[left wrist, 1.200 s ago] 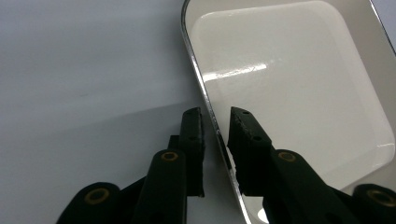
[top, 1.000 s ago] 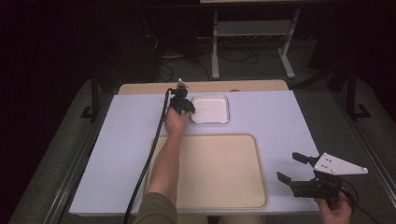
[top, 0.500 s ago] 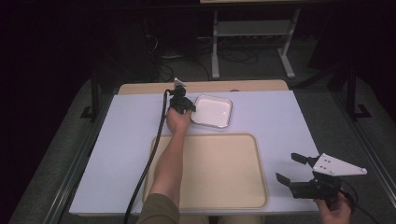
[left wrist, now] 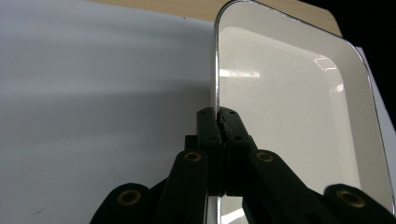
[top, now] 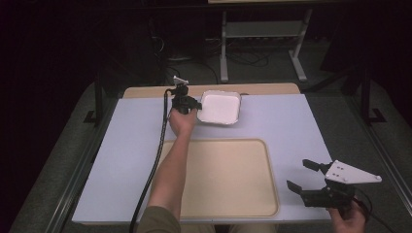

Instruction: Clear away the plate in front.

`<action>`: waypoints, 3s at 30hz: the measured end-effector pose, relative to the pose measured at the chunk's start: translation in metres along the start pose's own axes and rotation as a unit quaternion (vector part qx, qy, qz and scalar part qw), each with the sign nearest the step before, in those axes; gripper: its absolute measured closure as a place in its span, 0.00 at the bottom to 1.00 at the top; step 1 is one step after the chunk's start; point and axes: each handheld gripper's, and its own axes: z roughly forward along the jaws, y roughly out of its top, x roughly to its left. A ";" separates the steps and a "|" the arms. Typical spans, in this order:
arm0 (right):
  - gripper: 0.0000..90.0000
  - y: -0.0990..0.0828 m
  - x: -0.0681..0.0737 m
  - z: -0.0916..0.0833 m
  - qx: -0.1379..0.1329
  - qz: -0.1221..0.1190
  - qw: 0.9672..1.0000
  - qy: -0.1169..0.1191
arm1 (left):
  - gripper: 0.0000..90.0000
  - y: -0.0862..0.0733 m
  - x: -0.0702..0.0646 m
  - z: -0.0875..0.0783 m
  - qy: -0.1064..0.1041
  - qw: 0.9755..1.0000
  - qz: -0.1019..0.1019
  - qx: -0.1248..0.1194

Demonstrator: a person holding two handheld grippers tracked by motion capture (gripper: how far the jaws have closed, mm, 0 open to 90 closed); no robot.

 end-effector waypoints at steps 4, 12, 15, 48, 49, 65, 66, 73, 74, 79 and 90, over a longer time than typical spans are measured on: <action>0.14 0.001 0.000 -0.001 -0.003 0.002 1.000 -0.001 | 0.98 -0.001 -0.001 -0.009 -0.010 1.000 0.012 -0.004; 0.14 0.001 0.001 -0.001 -0.007 0.004 1.000 -0.003 | 0.98 -0.008 -0.001 -0.027 -0.020 1.000 0.016 -0.009; 0.14 0.001 0.002 -0.001 -0.006 0.003 1.000 -0.001 | 0.98 -0.010 -0.001 -0.033 -0.025 0.999 0.019 -0.008; 0.14 0.002 0.007 0.001 0.002 -0.006 1.000 0.003 | 0.98 -0.044 0.004 -0.079 -0.056 0.998 0.032 -0.018; 0.14 0.002 0.007 0.002 0.001 -0.005 1.000 0.003 | 0.98 -0.045 0.006 -0.081 -0.057 0.998 0.033 -0.018; 0.14 0.002 0.008 0.002 0.005 -0.006 1.000 0.000 | 0.98 -0.073 0.014 -0.110 -0.068 0.997 0.030 -0.021; 0.14 0.002 0.008 0.001 0.003 -0.005 1.000 -0.001 | 0.98 -0.077 0.013 -0.113 -0.067 0.997 0.032 -0.018; 0.14 0.001 0.007 0.000 0.005 -0.004 1.000 -0.001 | 0.98 -0.088 0.013 -0.117 -0.067 0.997 0.036 -0.015; 0.14 0.001 0.008 0.001 0.006 -0.004 1.000 0.000 | 0.98 -0.089 0.013 -0.118 -0.067 0.997 0.036 -0.014; 0.14 0.001 0.008 0.002 0.006 -0.006 1.000 0.001 | 0.98 -0.100 0.014 -0.119 -0.073 0.997 0.032 -0.009; 0.14 0.001 0.008 0.003 0.010 -0.007 1.000 0.003 | 0.98 -0.125 0.015 -0.119 -0.074 0.997 0.027 -0.006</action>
